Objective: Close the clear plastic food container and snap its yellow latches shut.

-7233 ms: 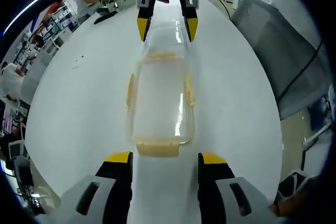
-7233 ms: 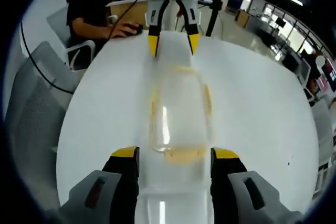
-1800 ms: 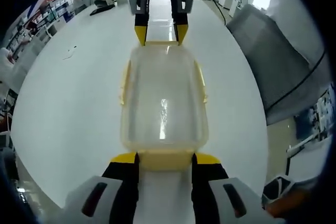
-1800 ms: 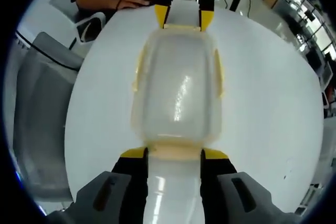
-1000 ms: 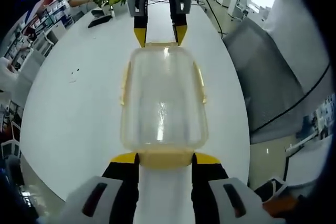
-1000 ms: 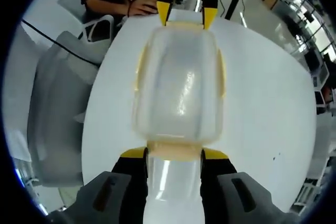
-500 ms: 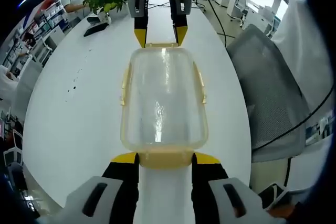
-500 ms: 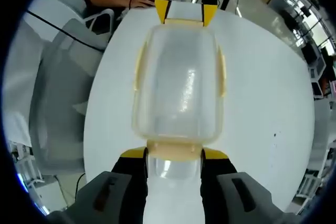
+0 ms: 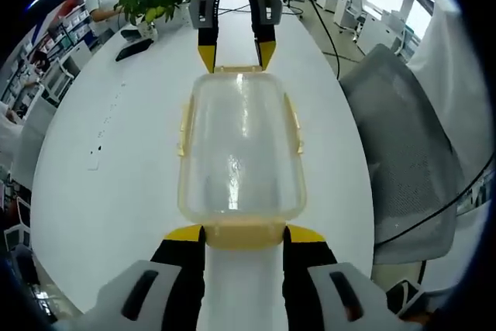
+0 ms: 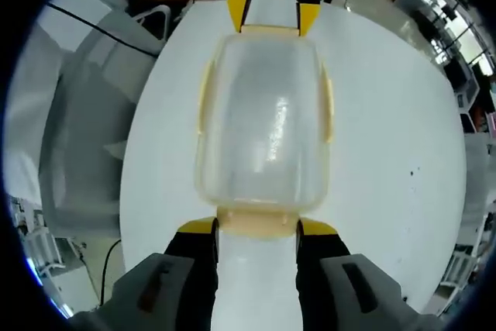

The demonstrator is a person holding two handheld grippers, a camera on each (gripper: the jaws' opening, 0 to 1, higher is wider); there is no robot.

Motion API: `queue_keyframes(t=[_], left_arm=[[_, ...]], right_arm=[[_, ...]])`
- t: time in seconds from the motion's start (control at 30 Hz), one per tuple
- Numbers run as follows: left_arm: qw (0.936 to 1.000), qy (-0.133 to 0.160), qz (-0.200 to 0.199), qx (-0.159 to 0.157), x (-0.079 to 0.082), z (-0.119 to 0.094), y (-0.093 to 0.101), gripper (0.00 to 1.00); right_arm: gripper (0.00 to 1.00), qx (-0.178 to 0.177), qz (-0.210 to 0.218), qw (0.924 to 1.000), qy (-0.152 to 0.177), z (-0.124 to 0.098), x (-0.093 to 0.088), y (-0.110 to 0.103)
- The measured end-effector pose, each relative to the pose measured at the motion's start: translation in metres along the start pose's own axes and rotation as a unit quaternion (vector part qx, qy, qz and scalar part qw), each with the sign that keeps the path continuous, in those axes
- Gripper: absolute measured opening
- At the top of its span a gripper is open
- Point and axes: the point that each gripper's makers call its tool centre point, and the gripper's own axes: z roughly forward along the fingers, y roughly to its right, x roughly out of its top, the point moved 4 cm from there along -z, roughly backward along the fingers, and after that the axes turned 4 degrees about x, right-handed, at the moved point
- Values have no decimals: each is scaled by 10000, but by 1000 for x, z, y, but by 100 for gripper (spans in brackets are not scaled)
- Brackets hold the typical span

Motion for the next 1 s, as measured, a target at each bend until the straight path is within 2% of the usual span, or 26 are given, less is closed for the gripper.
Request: queue_keyframes(t=[0.17,0.53,0.63,1.0], left_arm=[[10000,43,-9,-18,12,13,-1,33],[9999,133,57,-61,28,32,-2,32],[9998,152,86,-73,26,35,-7,32],[9997,145,194,-23,39,50,-16,32]], right_arm=[[36,19,-26,10000,-72,2,-17,2],[36,79,39,9999,-135,5,-43,-2],[36,84,72,9998,-155,4,-49,-3],[36,45,88,9996,-278,4,-62,-1]])
